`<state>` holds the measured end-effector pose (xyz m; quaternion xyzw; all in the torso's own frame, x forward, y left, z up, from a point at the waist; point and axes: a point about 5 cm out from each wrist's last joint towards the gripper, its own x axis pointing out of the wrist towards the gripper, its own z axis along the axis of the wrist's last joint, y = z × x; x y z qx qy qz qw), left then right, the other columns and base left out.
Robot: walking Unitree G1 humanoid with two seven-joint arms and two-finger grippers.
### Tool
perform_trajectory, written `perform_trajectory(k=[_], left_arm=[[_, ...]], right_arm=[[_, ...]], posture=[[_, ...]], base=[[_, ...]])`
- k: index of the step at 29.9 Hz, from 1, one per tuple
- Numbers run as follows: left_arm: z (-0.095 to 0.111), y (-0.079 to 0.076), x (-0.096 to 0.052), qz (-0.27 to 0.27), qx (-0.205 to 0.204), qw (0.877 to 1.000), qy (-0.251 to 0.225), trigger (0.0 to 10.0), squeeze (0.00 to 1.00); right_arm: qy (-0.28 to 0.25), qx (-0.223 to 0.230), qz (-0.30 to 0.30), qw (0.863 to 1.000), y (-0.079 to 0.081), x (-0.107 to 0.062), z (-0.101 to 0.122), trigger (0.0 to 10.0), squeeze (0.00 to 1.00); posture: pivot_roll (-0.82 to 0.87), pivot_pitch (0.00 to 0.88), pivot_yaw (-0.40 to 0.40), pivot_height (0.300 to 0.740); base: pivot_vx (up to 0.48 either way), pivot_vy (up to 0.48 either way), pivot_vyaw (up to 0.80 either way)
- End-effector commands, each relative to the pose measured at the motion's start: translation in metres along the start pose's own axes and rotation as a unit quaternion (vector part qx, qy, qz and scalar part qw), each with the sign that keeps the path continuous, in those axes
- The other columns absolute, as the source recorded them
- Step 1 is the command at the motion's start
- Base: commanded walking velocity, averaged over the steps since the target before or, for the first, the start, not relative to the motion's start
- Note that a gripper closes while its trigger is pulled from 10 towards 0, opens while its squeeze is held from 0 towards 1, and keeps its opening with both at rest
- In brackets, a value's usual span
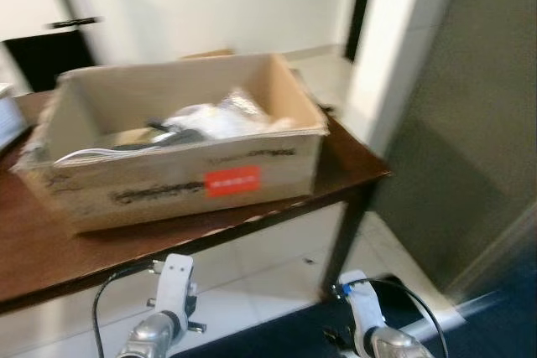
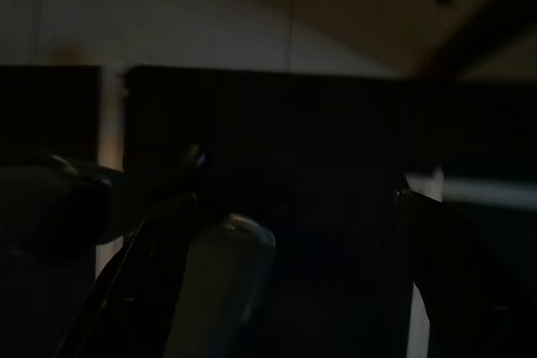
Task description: Picking trash to rubbish bin
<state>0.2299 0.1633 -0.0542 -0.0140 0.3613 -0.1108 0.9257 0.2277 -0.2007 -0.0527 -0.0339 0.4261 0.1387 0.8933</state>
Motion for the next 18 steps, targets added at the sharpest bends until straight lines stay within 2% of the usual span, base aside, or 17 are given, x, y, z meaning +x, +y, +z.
perform_trajectory(k=[1,11,18], left_arm=[[-0.002,0.0,0.0,0.002,-0.004,1.0,0.001,10.0,0.0],[-0.005,0.0,-0.001,0.002,0.0,1.0,0.006,10.0,0.0],[0.006,0.005,0.0,0.006,0.003,1.0,-0.006,10.0,0.0]], right_arm=[[0.011,-0.001,0.002,1.0,0.001,0.0,-0.005,10.0,0.0],[0.015,-0.009,0.003,1.0,0.002,0.0,-0.006,10.0,0.0],[0.005,0.023,-0.066,0.998,-0.008,-0.002,-0.009,10.0,0.0]], posture=[[-0.1,0.048,-0.009,0.74],[-0.1,0.046,-0.001,0.74],[-0.11,0.053,0.026,0.74]], base=[[0.0,0.0,0.8],[0.0,0.0,0.8],[0.0,0.0,0.0]])
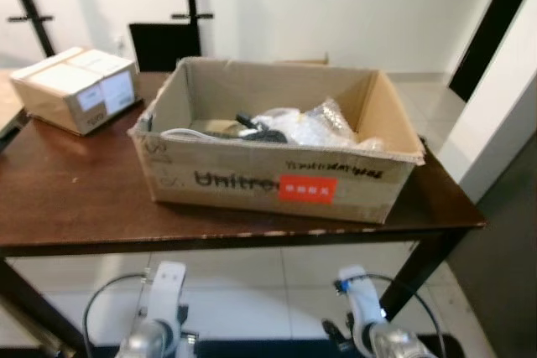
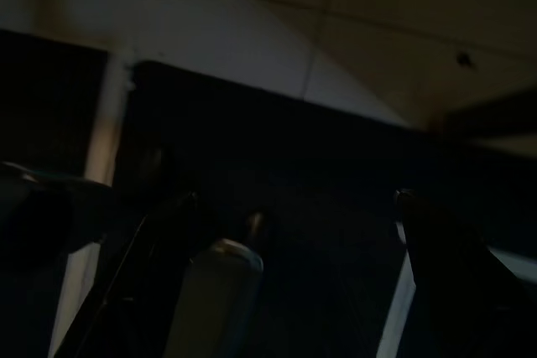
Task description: Picking trash to rubbish bin
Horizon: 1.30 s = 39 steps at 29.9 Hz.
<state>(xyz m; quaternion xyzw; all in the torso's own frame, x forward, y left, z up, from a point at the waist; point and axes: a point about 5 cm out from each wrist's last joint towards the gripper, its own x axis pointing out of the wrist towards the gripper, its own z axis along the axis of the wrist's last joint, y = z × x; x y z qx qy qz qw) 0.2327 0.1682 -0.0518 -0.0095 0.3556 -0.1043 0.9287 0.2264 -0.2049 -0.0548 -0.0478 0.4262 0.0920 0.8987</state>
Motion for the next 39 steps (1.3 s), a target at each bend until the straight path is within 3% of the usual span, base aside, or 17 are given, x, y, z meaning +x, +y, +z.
perform_trajectory(k=[1,11,15,19,26,29,31,32,33,34,35,36,39], left_arm=[[0.004,0.0,0.001,-0.002,0.001,1.0,-0.001,10.0,0.0],[0.021,-0.004,0.006,-0.02,0.014,1.0,-0.017,10.0,0.0],[0.021,-0.005,0.006,-0.019,0.013,1.0,-0.017,10.0,0.0],[0.02,0.0,0.006,0.001,-0.013,1.0,-0.019,10.0,0.0],[0.017,0.001,0.004,-0.005,-0.007,1.0,-0.018,10.0,0.0],[0.018,0.001,0.002,-0.034,0.029,0.999,-0.026,10.0,0.0],[0.022,-0.003,-0.002,-0.088,0.074,0.993,-0.041,10.0,0.0],[0.022,-0.003,-0.002,-0.088,0.074,0.993,-0.041,10.0,0.0],[0.025,-0.006,-0.006,-0.144,0.103,0.983,-0.052,10.0,0.0],[0.031,-0.013,-0.019,-0.252,0.147,0.954,-0.062,10.0,0.0],[0.035,-0.014,-0.027,-0.297,0.156,0.94,-0.065,10.0,0.0],[0.035,-0.014,-0.027,-0.297,0.156,0.94,-0.065,10.0,0.0],[0.052,-0.009,-0.045,-0.361,0.149,0.918,-0.072,10.0,0.0]], right_arm=[[0.003,0.015,-0.019,1.0,-0.005,-0.002,-0.005,10.0,0.0],[-0.002,0.02,-0.021,1.0,-0.006,-0.003,-0.007,10.0,0.0],[-0.006,0.022,-0.019,1.0,-0.004,-0.002,-0.006,10.0,0.0],[-0.007,0.02,-0.016,1.0,-0.002,-0.002,-0.006,10.0,0.0],[-0.006,0.003,0.005,1.0,0.001,-0.001,-0.003,10.0,0.0],[-0.008,-0.022,0.035,0.999,0.007,0.001,0.002,10.0,0.0],[-0.015,-0.038,0.065,0.997,0.011,0.001,0.009,10.0,0.0],[-0.015,-0.038,0.065,0.997,0.011,0.001,0.009,10.0,0.0],[-0.01,-0.046,0.096,0.994,0.014,0.002,0.012,10.0,0.0],[-0.004,-0.075,0.159,0.984,0.018,0.0,0.019,10.0,0.0],[-0.002,-0.099,0.189,0.977,0.018,-0.002,0.022,10.0,0.0],[-0.002,-0.099,0.189,0.977,0.018,-0.002,0.022,10.0,0.0],[-0.013,-0.142,0.253,0.957,0.018,-0.008,0.033,10.0,0.0]], posture=[[-0.11,0.053,0.026,0.74],[-0.11,0.059,0.043,0.74],[-0.11,0.061,0.048,0.74],[-0.11,0.064,0.047,0.74],[-0.1,0.067,0.038,0.74],[-0.1,0.065,0.034,0.74],[-0.1,0.066,0.031,0.74],[-0.1,0.066,0.031,0.74],[-0.1,0.066,0.03,0.74],[-0.09,0.068,0.027,0.74],[-0.09,0.069,0.027,0.74],[-0.09,0.069,0.027,0.74],[-0.09,0.07,0.023,0.74]], base=[[0.0,0.0,0.0],[0.0,-0.096,0.0],[0.0,-0.36,0.0],[0.0,0.0,0.0],[0.0,0.0,0.0],[0.0,0.0,0.0],[0.0,0.0,0.0],[0.0,0.0,0.0],[0.0,0.0,0.0],[0.0,0.0,0.0],[0.0,0.0,0.0],[0.0,0.0,0.0],[0.0,0.0,0.0]])
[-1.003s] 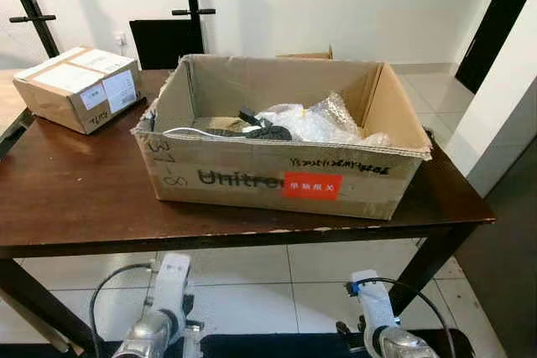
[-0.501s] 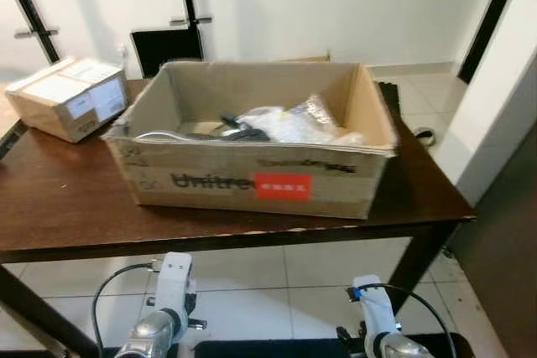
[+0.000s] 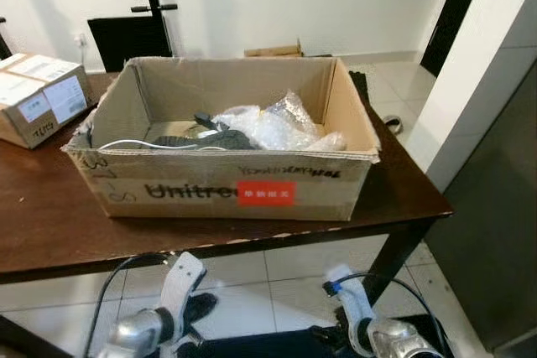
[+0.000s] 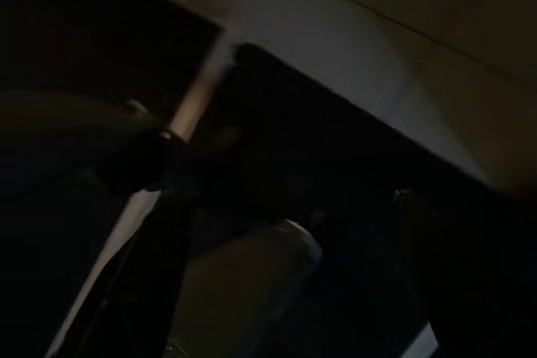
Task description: Picking trash to rubbish bin
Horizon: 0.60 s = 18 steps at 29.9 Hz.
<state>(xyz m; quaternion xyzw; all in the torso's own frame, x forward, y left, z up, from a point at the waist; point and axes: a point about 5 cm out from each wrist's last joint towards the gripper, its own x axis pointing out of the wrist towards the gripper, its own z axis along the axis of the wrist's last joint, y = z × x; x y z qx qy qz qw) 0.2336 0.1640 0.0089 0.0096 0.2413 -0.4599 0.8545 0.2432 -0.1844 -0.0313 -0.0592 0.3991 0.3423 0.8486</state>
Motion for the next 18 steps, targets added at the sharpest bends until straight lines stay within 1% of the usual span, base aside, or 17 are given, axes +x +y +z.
perform_trajectory(k=[1,2,3,4,5,6,8,9,11,12,13,14,15,16,18], left_arm=[[0.021,-0.002,-0.016,-0.06,-0.01,0.998,-0.011,10.0,0.0],[0.034,-0.005,-0.024,-0.094,-0.009,0.995,-0.014,10.0,0.0],[0.034,-0.005,-0.024,-0.094,-0.009,0.995,-0.014,10.0,0.0],[0.046,-0.009,-0.031,-0.124,-0.006,0.992,-0.015,10.0,0.0],[0.046,-0.009,-0.031,-0.124,-0.006,0.992,-0.015,10.0,0.0],[0.065,-0.014,-0.037,-0.159,-0.006,0.987,-0.029,10.0,0.0],[0.109,-0.026,-0.046,-0.217,0.018,0.972,-0.085,10.0,0.0],[0.109,-0.026,-0.046,-0.217,0.018,0.972,-0.085,10.0,0.0],[0.147,-0.033,-0.052,-0.255,0.061,0.955,-0.141,10.0,0.0],[0.147,-0.033,-0.052,-0.255,0.061,0.955,-0.141,10.0,0.0],[0.163,-0.037,-0.055,-0.269,0.075,0.946,-0.166,10.0,0.0],[0.185,-0.044,-0.061,-0.295,0.087,0.931,-0.197,10.0,0.0],[0.185,-0.044,-0.061,-0.295,0.087,0.931,-0.197,10.0,0.0],[0.191,-0.047,-0.063,-0.303,0.088,0.927,-0.203,10.0,0.0],[0.206,-0.054,-0.069,-0.33,0.096,0.911,-0.227,10.0,0.0]], right_arm=[[-0.015,-0.025,0.068,0.997,0.0,-0.007,0.013,10.0,0.0],[-0.03,-0.03,0.103,0.994,0.0,-0.013,0.022,10.0,0.0],[-0.03,-0.03,0.103,0.994,0.0,-0.013,0.022,10.0,0.0],[-0.044,-0.032,0.133,0.99,0.0,-0.018,0.031,10.0,0.0],[-0.044,-0.032,0.133,0.99,0.0,-0.018,0.031,10.0,0.0],[-0.062,-0.039,0.163,0.984,0.001,-0.025,0.043,10.0,0.0],[-0.097,-0.049,0.212,0.971,0.005,-0.037,0.066,10.0,0.0],[-0.097,-0.049,0.212,0.971,0.005,-0.037,0.066,10.0,0.0],[-0.124,-0.055,0.238,0.962,0.009,-0.045,0.084,10.0,0.0],[-0.124,-0.055,0.238,0.962,0.009,-0.045,0.084,10.0,0.0],[-0.144,-0.054,0.25,0.956,0.011,-0.05,0.094,10.0,0.0],[-0.187,-0.05,0.274,0.942,0.017,-0.061,0.115,10.0,0.0],[-0.187,-0.05,0.274,0.942,0.017,-0.061,0.115,10.0,0.0],[-0.199,-0.05,0.282,0.937,0.019,-0.066,0.121,10.0,0.0],[-0.241,-0.065,0.311,0.917,0.028,-0.083,0.143,10.0,0.0]], posture=[[-0.09,0.071,0.022,0.74],[-0.09,0.071,0.022,0.74],[-0.09,0.071,0.022,0.74],[-0.08,0.069,0.021,0.74],[-0.08,0.069,0.021,0.74],[-0.08,0.069,0.021,0.74],[-0.09,0.066,0.022,0.74],[-0.09,0.066,0.022,0.74],[-0.09,0.062,0.027,0.74],[-0.09,0.062,0.027,0.74],[-0.09,0.062,0.027,0.74],[-0.09,0.061,0.032,0.74],[-0.09,0.061,0.032,0.74],[-0.09,0.061,0.032,0.74],[-0.09,0.064,0.04,0.74]], base=[[0.0,0.0,0.0],[0.0,0.0,0.0],[0.0,0.0,0.0],[0.0,0.0,0.0],[0.0,0.0,0.0],[0.0,0.0,0.0],[0.0,0.0,0.0],[0.0,0.0,0.0],[0.0,0.0,0.0],[0.0,0.0,0.0],[0.0,0.0,0.0],[0.0,0.0,0.0],[0.0,0.0,0.0],[0.0,0.0,0.0],[0.0,0.0,0.0]])
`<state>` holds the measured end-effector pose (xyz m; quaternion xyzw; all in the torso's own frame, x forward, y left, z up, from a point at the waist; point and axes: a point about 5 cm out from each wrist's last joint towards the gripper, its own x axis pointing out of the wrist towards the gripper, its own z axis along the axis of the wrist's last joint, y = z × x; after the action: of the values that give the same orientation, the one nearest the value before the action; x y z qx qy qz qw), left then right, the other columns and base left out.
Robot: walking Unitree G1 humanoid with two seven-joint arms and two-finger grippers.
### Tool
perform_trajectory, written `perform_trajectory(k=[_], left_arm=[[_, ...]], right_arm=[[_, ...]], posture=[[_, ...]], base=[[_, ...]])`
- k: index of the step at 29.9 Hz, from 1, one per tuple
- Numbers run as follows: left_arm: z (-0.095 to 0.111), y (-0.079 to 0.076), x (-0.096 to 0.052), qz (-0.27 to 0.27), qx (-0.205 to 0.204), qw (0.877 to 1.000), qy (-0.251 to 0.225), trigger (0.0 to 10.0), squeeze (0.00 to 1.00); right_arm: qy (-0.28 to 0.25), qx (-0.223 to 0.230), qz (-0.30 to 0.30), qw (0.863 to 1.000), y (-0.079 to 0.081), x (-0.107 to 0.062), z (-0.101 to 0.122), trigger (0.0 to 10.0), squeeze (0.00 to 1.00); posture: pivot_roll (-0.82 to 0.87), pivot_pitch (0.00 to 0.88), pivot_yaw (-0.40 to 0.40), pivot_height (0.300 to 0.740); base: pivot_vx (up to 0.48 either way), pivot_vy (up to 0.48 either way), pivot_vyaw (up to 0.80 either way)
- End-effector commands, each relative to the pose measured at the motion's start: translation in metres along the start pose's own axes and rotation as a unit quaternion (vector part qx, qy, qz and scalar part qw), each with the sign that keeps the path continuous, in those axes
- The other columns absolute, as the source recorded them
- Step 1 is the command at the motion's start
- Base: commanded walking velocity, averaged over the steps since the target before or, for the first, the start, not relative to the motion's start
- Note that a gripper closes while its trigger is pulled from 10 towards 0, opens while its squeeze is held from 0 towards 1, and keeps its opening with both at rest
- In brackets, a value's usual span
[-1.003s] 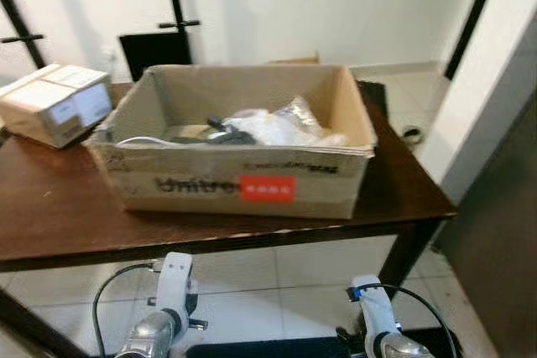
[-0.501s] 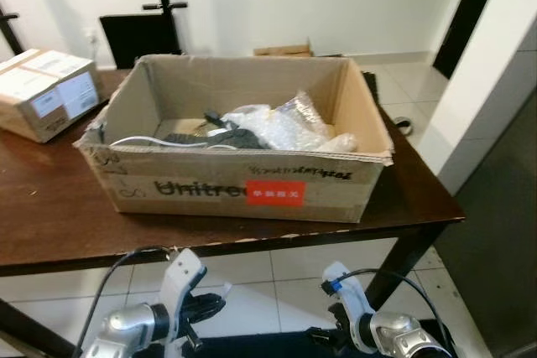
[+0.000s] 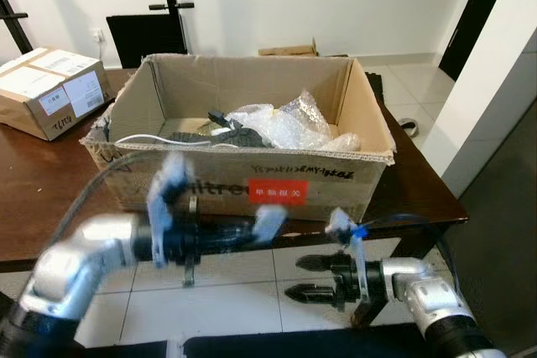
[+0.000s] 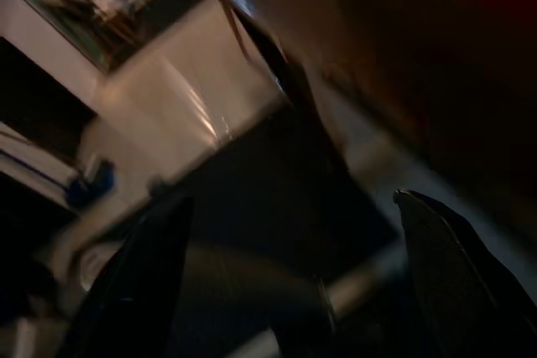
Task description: Picking trash to rubbish bin
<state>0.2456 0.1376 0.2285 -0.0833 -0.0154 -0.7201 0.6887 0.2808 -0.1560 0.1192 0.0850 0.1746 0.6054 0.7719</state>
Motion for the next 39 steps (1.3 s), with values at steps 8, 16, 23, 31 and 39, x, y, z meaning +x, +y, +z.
perform_trajectory(k=[8,16,23,31,39], left_arm=[[0.032,-0.016,0.012,-0.061,0.01,0.997,-0.046,10.0,0.0],[0.087,0.011,0.005,0.069,0.112,0.976,-0.172,10.0,0.0],[0.093,0.074,-0.008,0.33,0.203,0.919,-0.07,10.0,0.0],[0.074,0.116,-0.007,0.42,0.27,0.861,0.094,10.0,0.0],[0.05,0.145,0.002,0.427,0.231,0.863,0.143,10.0,0.0]], right_arm=[[-0.088,-0.049,0.081,0.992,0.029,0.004,0.064,10.0,0.0],[-0.219,-0.134,0.039,0.966,0.041,0.002,0.134,10.0,0.0],[-0.223,-0.159,0.008,0.962,0.039,0.001,0.15,10.0,0.0],[-0.225,-0.172,-0.042,0.958,0.034,0.006,0.156,10.0,0.0],[-0.22,-0.193,-0.081,0.953,0.037,0.011,0.167,10.0,0.0]], posture=[[-0.09,0.064,0.04,0.74],[-0.08,0.062,0.036,0.74],[-0.08,0.052,0.025,0.74],[-0.08,0.052,0.031,0.74],[-0.1,0.059,0.052,0.74]], base=[[0.0,0.0,0.0],[0.0,0.0,0.0],[0.0,0.0,0.0],[0.0,0.0,0.0],[0.0,0.0,0.0]])
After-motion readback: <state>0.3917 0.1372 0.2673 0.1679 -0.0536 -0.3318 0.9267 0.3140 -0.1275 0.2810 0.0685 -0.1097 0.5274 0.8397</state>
